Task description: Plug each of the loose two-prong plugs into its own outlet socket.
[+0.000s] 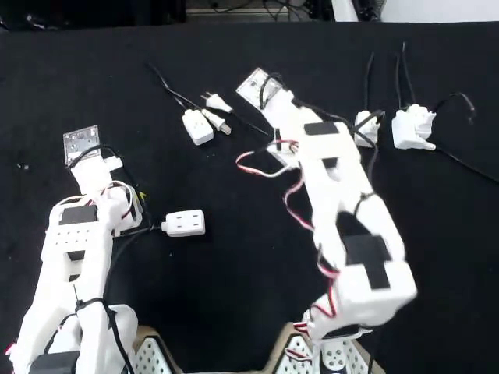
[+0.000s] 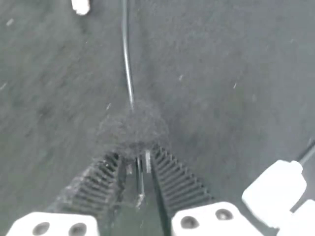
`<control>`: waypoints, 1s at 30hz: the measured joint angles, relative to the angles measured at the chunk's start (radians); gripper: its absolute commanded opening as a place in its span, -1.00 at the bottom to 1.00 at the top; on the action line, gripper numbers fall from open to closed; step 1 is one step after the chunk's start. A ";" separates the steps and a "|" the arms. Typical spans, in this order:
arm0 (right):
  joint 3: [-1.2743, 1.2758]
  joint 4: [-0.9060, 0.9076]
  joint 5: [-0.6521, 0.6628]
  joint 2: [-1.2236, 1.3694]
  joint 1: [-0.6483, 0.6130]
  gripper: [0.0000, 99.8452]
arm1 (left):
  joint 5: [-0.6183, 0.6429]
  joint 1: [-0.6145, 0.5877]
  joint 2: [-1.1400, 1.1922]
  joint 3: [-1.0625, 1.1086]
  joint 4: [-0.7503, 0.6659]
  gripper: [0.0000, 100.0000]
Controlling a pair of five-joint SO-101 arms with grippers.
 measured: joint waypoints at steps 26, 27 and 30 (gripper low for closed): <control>0.603 0.649 0.419 -0.984 0.219 -0.54 | 0.009 -0.003 0.000 0.032 -0.018 -0.58; 0.603 0.652 0.428 -0.984 0.219 -0.50 | 0.009 -0.003 0.000 0.040 -0.028 -0.58; 0.601 0.658 0.437 -0.984 0.219 -0.53 | 0.009 -0.003 0.000 0.044 -0.040 -0.58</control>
